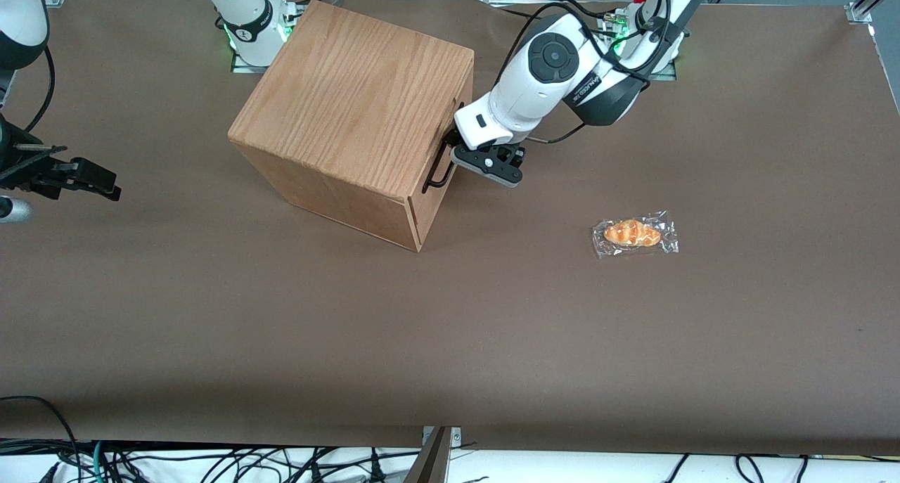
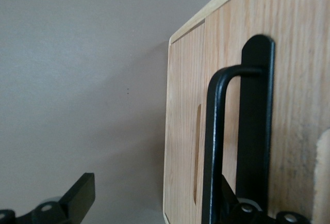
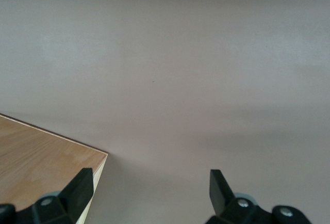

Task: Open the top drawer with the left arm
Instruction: 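Pull the drawer handle outward from the cabinet with the left gripper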

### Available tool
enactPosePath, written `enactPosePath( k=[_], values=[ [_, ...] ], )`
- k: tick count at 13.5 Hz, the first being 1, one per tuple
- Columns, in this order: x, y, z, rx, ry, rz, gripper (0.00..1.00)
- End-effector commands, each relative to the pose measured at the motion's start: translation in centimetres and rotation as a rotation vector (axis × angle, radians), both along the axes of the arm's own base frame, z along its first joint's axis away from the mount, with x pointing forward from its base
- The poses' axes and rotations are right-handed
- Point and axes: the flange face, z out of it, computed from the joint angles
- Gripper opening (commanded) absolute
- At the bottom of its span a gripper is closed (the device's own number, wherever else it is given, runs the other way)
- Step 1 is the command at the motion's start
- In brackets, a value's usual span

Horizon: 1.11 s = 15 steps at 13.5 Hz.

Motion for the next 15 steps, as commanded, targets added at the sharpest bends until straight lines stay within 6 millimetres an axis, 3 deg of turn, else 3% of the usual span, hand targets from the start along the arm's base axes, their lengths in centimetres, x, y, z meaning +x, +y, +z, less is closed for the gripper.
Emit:
enactPosePath(
  k=[1, 7, 15],
  values=[
    [-0.6, 0.1, -0.8, 0.038, -0.036, -0.048, 1.00],
    [1.4, 2.6, -0.7, 0.063, -0.053, -0.063, 1.00],
    [5.5, 9.0, -0.6, 0.082, -0.066, -0.119, 1.00]
  ],
)
